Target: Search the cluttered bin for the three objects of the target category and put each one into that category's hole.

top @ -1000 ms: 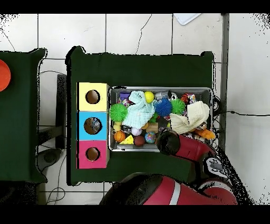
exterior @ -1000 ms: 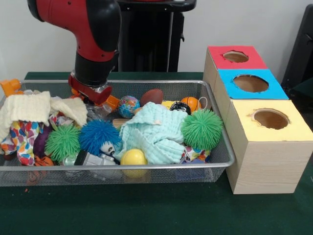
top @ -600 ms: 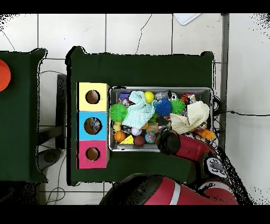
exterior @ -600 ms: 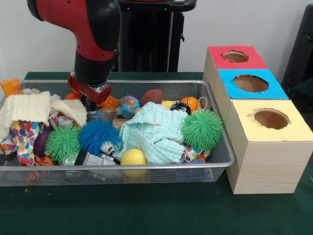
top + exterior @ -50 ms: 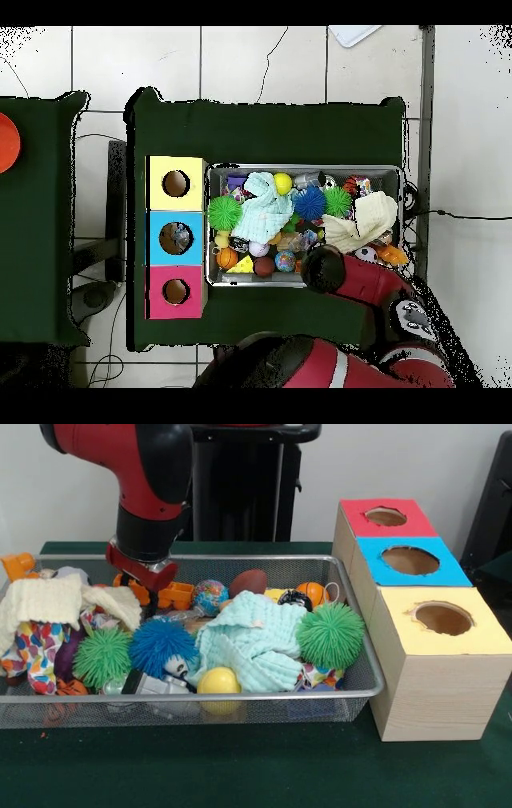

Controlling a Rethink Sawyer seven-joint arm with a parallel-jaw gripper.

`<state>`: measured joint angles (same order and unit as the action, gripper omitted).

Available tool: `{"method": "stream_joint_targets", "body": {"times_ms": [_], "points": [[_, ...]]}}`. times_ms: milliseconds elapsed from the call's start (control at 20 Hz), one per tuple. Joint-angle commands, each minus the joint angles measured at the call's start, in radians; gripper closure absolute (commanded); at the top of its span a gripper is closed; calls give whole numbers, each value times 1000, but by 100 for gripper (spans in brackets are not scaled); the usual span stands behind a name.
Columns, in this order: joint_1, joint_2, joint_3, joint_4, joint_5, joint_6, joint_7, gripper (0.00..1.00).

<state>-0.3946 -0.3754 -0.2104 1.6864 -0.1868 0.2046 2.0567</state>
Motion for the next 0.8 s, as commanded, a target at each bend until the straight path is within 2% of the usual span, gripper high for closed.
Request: {"method": "stream_joint_targets", "body": {"times_ms": [50, 250, 400, 800], "points": [[-22, -34, 67, -51, -25, 59, 16, 0], [-6, -135, 74, 3, -1, 156, 10, 0], [10, -236, 80, 49, 21, 264, 1, 0], [18, -362, 110, 65, 61, 429, 11, 0]]}}
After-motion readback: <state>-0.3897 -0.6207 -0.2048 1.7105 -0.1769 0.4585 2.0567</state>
